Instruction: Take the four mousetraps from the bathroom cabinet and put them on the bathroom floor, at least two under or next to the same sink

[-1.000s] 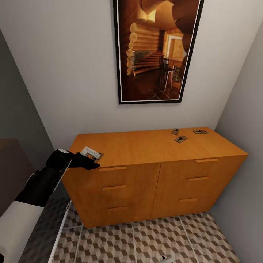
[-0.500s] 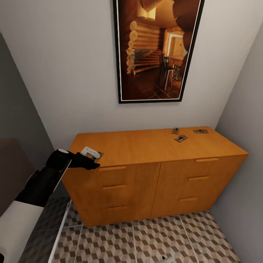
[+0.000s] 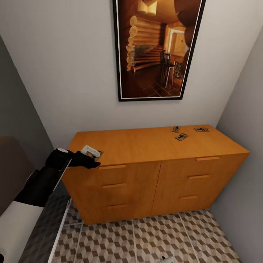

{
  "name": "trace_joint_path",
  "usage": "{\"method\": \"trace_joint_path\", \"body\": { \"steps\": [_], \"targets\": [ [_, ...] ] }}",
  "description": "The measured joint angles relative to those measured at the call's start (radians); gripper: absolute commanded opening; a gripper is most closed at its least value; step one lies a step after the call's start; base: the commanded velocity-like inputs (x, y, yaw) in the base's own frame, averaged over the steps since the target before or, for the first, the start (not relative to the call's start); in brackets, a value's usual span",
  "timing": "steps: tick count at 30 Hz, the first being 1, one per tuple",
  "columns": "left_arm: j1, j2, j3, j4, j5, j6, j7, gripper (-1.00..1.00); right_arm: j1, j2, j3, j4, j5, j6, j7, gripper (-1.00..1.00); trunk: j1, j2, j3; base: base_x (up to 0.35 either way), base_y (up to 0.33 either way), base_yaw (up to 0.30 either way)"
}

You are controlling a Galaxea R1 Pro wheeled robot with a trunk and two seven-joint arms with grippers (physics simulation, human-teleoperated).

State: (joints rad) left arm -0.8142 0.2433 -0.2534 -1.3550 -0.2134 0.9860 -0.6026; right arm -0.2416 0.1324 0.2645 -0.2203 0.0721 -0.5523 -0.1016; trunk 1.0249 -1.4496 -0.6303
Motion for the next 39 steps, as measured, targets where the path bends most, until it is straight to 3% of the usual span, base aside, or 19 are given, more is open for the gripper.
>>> {"method": "trace_joint_path", "body": {
  "steps": [9, 39],
  "targets": [
    [0.0, 0.0, 0.0, -0.001, 0.012, 0.004, -0.001, 1.0, 0.0, 0.0, 0.0, 0.0, 0.0, 0.0, 0.0, 1.0, 0.0, 0.0, -0.001, 0.062, 0.0, 0.0],
    [0.0, 0.0, 0.0, -0.001, 0.004, 0.0, 0.0, 1.0, 0.0, 0.0, 0.0, 0.0, 0.0, 0.001, 0.0, 1.0, 0.0, 0.0, -0.001, 0.004, 0.0, 0.0]
  ]
}}
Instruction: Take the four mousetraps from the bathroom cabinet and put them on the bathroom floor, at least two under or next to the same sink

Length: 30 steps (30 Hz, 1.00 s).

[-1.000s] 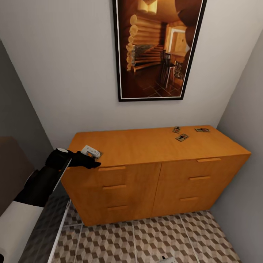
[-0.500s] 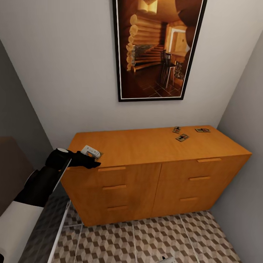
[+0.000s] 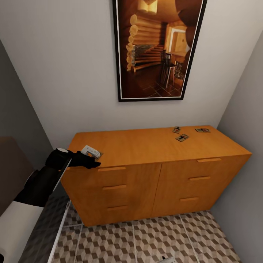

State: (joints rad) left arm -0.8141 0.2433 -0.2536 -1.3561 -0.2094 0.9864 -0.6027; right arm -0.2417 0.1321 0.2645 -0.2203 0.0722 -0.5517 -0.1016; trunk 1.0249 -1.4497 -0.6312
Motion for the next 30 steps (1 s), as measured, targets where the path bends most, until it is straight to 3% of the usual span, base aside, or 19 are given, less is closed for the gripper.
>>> {"method": "trace_joint_path", "body": {
  "steps": [1, 4, 7, 30],
  "targets": [
    [0.0, 0.0, 0.0, 0.0, 0.0, 0.0, 0.0, -1.0, 0.0, 0.0, 0.0, 0.0, 0.0, 0.0, 0.0, 1.0, 0.0, 0.0, 0.0, 0.0, 0.0, 0.0],
    [0.0, 0.002, 0.0, 0.001, 0.002, -0.002, -0.001, -1.0, 0.0, 0.0, 0.0, 0.0, 0.0, 0.0, 0.0, 1.0, 0.0, 0.0, 0.0, 0.0, 0.0, 0.0],
    [0.0, 0.003, 0.001, -0.004, -0.041, -0.016, 0.001, -1.0, 0.0, 0.0, 0.0, 0.0, 0.0, 0.0, 0.0, 1.0, 0.0, 0.0, 0.0, 0.0, 0.0, 0.0],
    [0.0, 0.003, 0.001, -0.006, -0.034, -0.014, -0.001, -1.0, 0.0, 0.0, 0.0, 0.0, 0.0, 0.0, 0.0, 1.0, 0.0, 0.0, 0.0, 0.0, 0.0, 0.0]
  ]
}}
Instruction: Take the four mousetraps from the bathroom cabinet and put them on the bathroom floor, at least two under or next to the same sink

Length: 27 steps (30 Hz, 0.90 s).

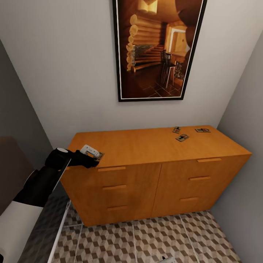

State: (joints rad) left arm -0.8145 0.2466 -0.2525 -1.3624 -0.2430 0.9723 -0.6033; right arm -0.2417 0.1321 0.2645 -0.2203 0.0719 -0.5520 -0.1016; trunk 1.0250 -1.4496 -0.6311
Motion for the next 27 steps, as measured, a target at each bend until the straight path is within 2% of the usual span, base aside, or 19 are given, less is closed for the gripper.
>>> {"method": "trace_joint_path", "body": {
  "steps": [11, 19, 27],
  "targets": [
    [0.0, -0.002, 0.005, 0.001, 0.004, 0.004, 0.001, -1.0, 0.0, 0.0, 0.0, 0.0, 0.0, 0.0, 0.0, 1.0, 0.0, 0.0, 0.0, 0.0, 0.0, 0.0],
    [0.0, -0.003, 0.023, 0.005, 0.029, 0.012, 0.001, -1.0, 0.0, 0.0, 0.0, 0.0, 0.0, 0.0, 0.0, 1.0, 0.0, 0.0, 0.0, 0.0, 0.0, 0.0],
    [0.0, -0.025, 0.027, 0.013, -0.001, 0.002, 0.003, -1.0, 0.0, 0.0, 0.0, 0.0, 0.0, 0.001, 0.0, 1.0, 0.0, 0.0, 0.0, 0.0, 0.0, 0.0]
  ]
}}
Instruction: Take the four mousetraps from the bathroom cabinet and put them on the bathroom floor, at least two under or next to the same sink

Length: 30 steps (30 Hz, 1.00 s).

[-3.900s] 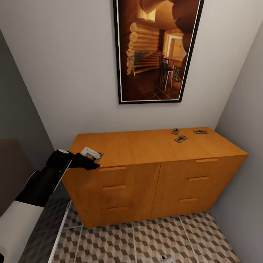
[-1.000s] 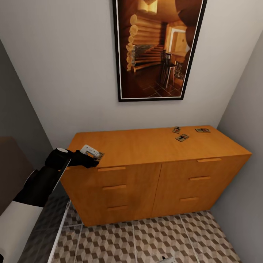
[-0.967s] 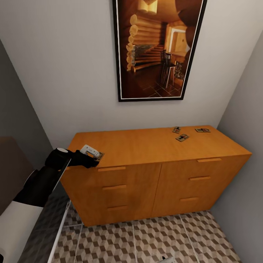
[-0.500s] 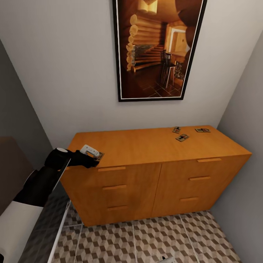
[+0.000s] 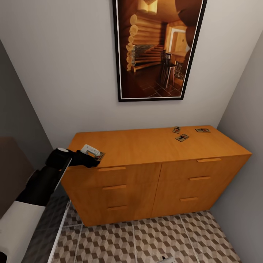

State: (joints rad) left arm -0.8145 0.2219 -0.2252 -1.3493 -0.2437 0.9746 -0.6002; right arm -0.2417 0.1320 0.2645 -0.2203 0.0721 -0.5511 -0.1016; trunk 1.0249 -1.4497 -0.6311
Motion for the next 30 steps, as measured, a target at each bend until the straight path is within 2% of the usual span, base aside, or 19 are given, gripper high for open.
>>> {"method": "trace_joint_path", "body": {
  "steps": [5, 30],
  "targets": [
    [0.001, -0.011, 0.0, -0.008, 0.026, 0.012, -0.002, -1.0, 0.0, 0.0, 0.0, 0.0, 0.0, 0.0, 0.0, 1.0, 0.0, 0.0, 0.0, 0.0, 0.0, 0.0],
    [0.001, -0.014, 0.005, -0.099, 0.026, 0.037, -0.002, -1.0, 0.0, 0.0, 0.0, 0.0, 0.0, 0.0, 0.0, 1.0, 0.0, 0.0, 0.0, 0.0, 0.0, 0.0]
  ]
}}
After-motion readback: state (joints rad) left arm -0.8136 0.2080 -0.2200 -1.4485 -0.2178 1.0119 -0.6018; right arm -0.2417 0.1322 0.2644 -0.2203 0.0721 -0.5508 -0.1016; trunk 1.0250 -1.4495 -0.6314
